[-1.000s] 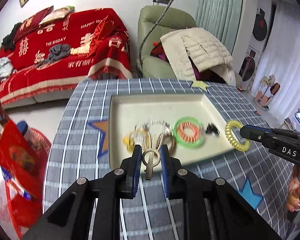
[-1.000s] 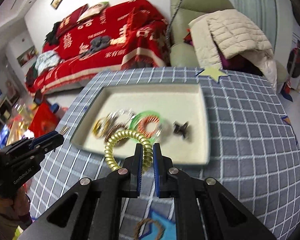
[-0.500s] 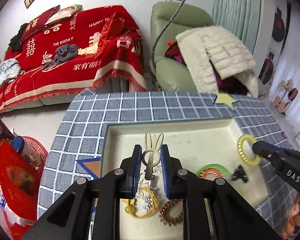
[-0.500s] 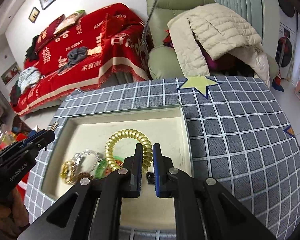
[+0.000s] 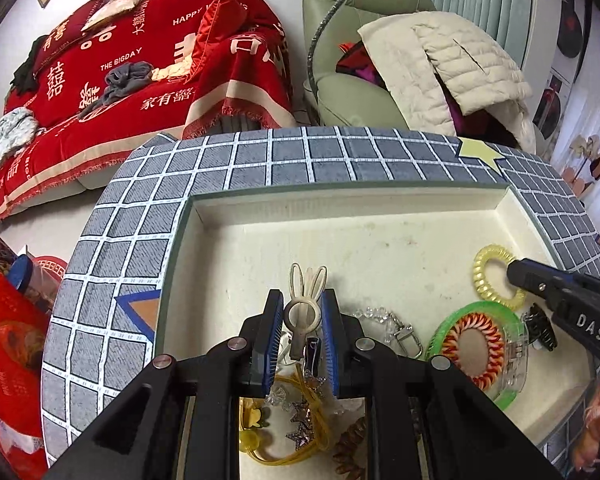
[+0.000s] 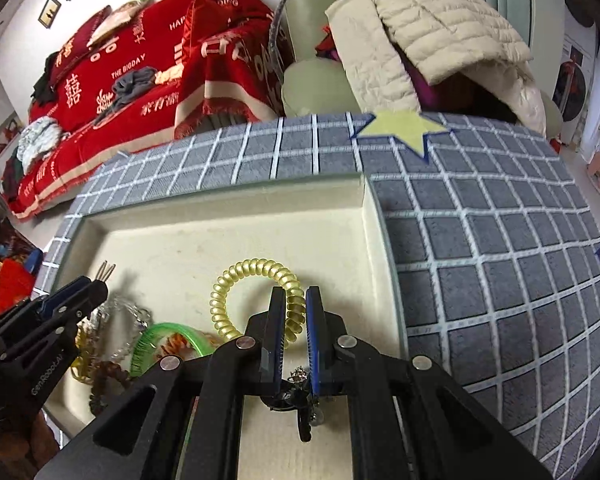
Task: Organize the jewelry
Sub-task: 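Carry the beige bow tie and yellow coil tie into the tray and open both tools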
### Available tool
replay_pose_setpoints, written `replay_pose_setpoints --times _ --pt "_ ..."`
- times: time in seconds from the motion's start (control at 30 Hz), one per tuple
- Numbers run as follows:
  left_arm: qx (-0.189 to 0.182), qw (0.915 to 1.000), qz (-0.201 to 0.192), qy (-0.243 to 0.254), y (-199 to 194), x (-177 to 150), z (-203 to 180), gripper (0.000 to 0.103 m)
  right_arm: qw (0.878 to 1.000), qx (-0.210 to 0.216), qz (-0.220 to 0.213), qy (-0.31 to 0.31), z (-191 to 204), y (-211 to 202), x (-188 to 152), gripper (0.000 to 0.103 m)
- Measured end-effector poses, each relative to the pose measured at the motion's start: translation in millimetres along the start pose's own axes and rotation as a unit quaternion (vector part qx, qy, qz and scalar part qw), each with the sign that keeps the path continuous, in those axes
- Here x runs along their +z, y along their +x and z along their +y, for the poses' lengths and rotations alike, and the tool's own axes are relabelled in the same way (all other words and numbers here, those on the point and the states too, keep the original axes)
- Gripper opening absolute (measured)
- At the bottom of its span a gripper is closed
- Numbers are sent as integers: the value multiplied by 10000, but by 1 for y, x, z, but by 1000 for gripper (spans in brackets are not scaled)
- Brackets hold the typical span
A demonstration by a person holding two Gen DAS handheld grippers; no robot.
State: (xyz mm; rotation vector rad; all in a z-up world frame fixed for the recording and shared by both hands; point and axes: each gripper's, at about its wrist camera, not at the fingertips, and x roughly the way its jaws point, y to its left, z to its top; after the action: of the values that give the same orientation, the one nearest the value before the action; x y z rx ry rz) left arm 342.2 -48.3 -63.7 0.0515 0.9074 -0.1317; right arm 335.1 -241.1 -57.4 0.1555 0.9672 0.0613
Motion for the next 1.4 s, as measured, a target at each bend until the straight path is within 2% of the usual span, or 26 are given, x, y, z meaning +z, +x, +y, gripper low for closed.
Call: replay_pose_setpoints --times 0.27,0.4,0.6,0.77,0.87,1.1,1.4 --pt "111 9999 43 41 6 -4 -1 40 9999 -41 118 -102 2 8 -4 12" --pt "205 9998 71 13 5 -2 -4 40 9998 60 159 -77 3 7 -4 18" --pt "228 9997 73 -28 2 -2 -1 40 9997 172 104 -130 9 3 -4 41" --pt "156 9998 -112 41 -10 -1 -2 40 9995 293 -140 -22 10 -18 -3 57" --pt "209 9995 -187 118 -15 0 -5 40 9991 314 -293 55 8 -34 -2 58" --pt "207 9990 -365 128 -31 2 -7 40 9986 360 -341 184 2 -49 -4 59" --pt "226 9989 -393 107 -40 3 -3 40 9990 318 -270 178 -2 -54 -9 59"
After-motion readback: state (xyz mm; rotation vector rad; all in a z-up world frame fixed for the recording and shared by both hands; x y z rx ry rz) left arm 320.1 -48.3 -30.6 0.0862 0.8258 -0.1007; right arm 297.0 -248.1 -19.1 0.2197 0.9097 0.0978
